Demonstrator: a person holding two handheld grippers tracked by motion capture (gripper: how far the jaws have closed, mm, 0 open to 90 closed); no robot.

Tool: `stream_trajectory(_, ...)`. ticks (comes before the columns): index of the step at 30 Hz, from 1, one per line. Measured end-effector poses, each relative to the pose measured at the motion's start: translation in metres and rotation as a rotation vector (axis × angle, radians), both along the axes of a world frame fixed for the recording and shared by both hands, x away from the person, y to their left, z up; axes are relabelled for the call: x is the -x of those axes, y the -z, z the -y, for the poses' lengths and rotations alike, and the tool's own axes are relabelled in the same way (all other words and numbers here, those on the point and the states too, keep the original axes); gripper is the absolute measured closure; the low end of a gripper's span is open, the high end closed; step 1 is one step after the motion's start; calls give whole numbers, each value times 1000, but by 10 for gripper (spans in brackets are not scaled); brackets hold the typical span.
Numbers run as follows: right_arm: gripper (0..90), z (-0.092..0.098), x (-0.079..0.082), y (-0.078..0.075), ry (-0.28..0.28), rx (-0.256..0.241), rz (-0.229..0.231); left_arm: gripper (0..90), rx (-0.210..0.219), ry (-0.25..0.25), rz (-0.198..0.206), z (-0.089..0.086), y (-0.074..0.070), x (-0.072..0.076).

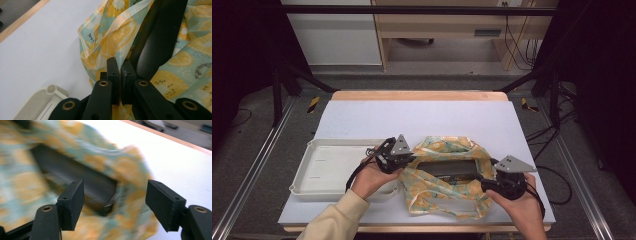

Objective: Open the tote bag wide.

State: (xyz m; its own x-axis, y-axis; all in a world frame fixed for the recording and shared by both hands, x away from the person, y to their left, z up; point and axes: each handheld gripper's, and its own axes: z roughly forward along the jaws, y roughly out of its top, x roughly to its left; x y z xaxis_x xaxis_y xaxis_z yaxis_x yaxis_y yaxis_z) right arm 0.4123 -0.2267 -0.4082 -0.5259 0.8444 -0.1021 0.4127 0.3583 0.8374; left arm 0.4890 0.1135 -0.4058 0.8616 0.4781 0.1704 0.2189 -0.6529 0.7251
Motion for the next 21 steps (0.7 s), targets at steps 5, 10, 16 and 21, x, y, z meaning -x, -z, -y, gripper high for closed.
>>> stream_trajectory(5, 448, 5, -29, 19, 59, 25, -72, 884, -4, 13, -4, -1, -1, 3)
stream_trajectory(10, 816, 6, -30, 27, 33, 32, -109, 886, -19, 18, -8, -3, 0, 3)
stream_trajectory(16, 900, 0, -18, 28, -17, 24, -136, 891, -50, -7, 9, -4, -3, -11)
stream_trajectory(21, 900, -9, -8, 29, -49, 8, -153, 895, -38, -32, 28, -2, -10, -26)
